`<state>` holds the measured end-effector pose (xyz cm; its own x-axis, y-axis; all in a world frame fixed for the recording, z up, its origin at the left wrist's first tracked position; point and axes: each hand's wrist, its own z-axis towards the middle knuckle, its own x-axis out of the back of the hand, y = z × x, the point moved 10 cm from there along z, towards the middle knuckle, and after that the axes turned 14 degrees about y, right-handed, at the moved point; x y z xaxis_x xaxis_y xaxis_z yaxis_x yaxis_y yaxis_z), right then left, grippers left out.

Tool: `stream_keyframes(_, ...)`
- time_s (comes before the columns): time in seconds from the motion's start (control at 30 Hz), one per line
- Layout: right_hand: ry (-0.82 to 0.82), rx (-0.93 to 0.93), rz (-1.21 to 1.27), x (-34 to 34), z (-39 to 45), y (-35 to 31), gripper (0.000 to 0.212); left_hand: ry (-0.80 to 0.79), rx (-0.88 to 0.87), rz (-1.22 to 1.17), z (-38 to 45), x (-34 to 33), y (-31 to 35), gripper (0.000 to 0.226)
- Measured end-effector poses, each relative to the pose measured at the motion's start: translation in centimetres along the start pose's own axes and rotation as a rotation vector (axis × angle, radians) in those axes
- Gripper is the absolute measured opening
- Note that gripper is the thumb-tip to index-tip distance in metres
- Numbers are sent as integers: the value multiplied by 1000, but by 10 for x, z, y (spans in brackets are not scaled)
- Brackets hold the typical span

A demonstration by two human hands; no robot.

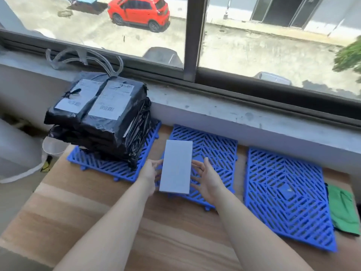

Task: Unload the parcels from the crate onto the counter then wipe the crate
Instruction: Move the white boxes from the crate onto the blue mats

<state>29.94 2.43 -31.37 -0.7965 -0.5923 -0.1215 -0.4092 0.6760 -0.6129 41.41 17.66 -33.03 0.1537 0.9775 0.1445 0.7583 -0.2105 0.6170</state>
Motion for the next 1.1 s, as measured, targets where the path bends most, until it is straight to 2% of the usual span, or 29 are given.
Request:
stream_keyframes(0.13, 50, 8, 93, -12, 29, -9, 53, -68, 5, 63, 31, -23, 21, 39)
stream_keyframes(0.37, 138, 40, 91, -10, 62, -25, 64, -163, 65, 183, 51, -53, 39, 36)
stream_keyframes(0.47, 118, 28, 103, -11, 65, -28, 70, -260, 127, 159, 53, -65, 48, 46)
stream_keyframes(0.63, 105, -4, 127, -13, 63, -24, 67, -361, 150, 238, 53, -61, 62, 52)
stream_keyframes(0.83, 82, -46, 170, -16, 56, -17, 69, -316, 163, 256, 36, -54, 60, 45)
stream_keyframes(0.9, 84, -29, 88, -17, 50, -20, 59, -246, 79, 313, 35, -55, 65, 43)
stream_keyframes(0.97, 159, 94, -149, -9, 40, -31, 50, -188, -72, 400, 30, -57, 72, 36)
stream_keyframes(1.1, 308, 417, -506, 15, 19, -57, 55, -194, -533, 775, 6, -71, 79, 57)
